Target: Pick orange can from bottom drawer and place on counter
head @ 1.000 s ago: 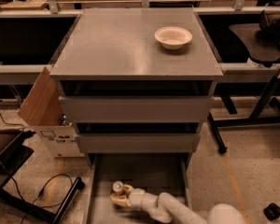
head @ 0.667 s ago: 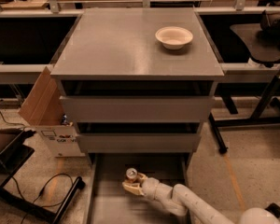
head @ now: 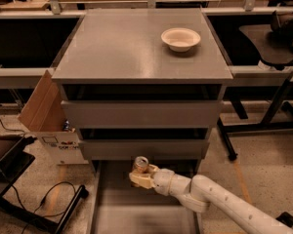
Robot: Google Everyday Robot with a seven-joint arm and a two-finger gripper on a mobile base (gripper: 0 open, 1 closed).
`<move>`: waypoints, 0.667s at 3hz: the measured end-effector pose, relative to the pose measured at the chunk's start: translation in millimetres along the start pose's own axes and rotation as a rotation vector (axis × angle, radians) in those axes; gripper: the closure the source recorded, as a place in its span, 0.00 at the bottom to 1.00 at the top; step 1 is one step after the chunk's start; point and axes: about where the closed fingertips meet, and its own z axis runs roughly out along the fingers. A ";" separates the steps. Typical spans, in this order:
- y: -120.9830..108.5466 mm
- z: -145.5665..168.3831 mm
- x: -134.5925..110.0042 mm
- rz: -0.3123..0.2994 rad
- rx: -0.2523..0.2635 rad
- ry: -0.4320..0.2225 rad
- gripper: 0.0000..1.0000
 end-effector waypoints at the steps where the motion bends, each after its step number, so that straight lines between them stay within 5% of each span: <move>1: 71.8 -8.0 -122.5 -0.001 -0.075 -0.017 1.00; 2: 93.9 -22.5 -217.3 -0.067 -0.074 -0.047 1.00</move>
Offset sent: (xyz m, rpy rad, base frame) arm 0.0035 -0.0038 0.3580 0.0222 -0.1773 0.0495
